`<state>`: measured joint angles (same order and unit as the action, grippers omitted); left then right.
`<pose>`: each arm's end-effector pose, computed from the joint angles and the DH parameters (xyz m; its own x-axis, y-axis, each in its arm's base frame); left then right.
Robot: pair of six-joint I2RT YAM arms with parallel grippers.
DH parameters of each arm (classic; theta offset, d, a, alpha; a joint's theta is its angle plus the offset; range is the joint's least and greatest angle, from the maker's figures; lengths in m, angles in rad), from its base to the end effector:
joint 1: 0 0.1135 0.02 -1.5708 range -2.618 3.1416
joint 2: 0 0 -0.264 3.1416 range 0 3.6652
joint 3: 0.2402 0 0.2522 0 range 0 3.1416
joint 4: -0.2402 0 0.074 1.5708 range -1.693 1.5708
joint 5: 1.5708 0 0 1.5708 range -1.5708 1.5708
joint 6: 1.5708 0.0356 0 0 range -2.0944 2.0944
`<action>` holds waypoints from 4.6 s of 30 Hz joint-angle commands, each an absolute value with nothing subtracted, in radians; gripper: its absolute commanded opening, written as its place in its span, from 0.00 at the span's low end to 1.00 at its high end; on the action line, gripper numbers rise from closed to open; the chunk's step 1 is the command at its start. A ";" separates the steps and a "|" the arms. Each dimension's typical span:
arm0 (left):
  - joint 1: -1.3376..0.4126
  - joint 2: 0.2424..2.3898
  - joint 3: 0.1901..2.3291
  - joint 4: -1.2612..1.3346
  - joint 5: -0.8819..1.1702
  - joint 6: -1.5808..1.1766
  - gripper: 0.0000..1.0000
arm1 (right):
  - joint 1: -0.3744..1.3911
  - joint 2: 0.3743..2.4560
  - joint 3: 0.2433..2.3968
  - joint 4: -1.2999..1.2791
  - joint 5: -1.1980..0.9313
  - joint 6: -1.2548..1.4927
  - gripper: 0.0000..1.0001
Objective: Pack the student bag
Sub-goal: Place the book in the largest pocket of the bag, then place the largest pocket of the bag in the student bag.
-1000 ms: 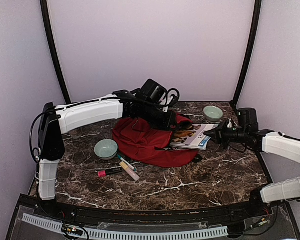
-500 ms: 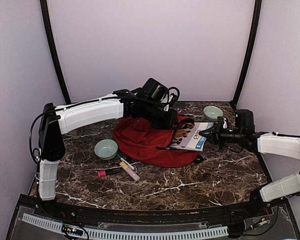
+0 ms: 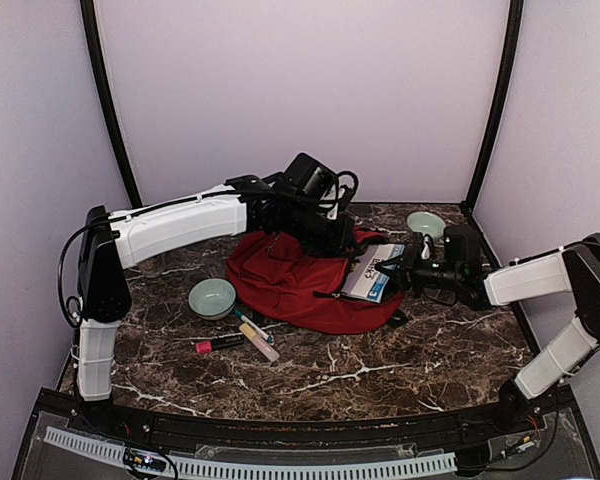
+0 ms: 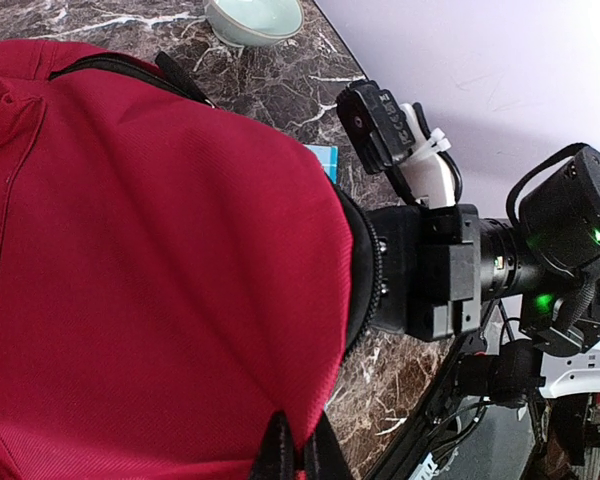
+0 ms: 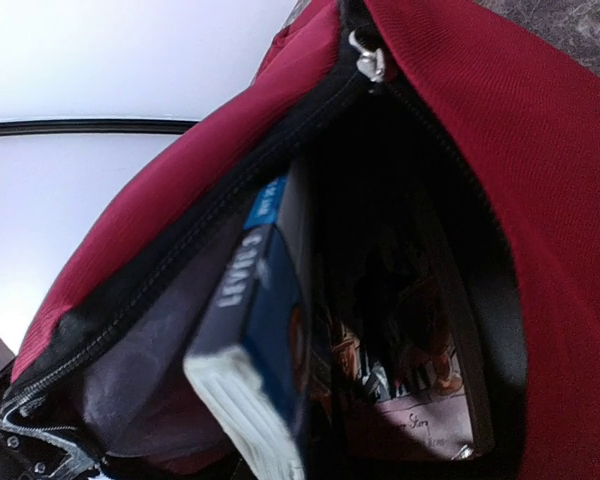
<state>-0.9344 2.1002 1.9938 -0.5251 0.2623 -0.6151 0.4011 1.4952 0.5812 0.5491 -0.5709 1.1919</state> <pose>0.2842 -0.4002 0.3110 -0.8065 0.1537 -0.5709 0.5335 0.6053 -0.5908 0.2634 0.1326 0.1823 -0.8585 0.4851 -0.1664 0.0118 0.3431 0.9392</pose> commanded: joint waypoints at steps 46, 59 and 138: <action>-0.942 2.205 2.255 -0.549 0.496 -0.446 0.00 | 0.497 1.740 1.079 0.082 -0.282 0.826 0.30; -0.934 2.205 2.224 -0.572 0.405 -0.433 0.00 | 0.500 1.493 0.992 -0.127 -0.281 0.828 0.90; -0.897 1.885 1.678 -0.448 0.324 -0.367 0.74 | 0.306 1.281 1.110 -0.576 -0.112 0.653 0.78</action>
<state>-0.8753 1.7939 1.5703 -0.4049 0.3580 -0.3176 0.3439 1.1843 0.9920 -0.5926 -0.0448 0.7322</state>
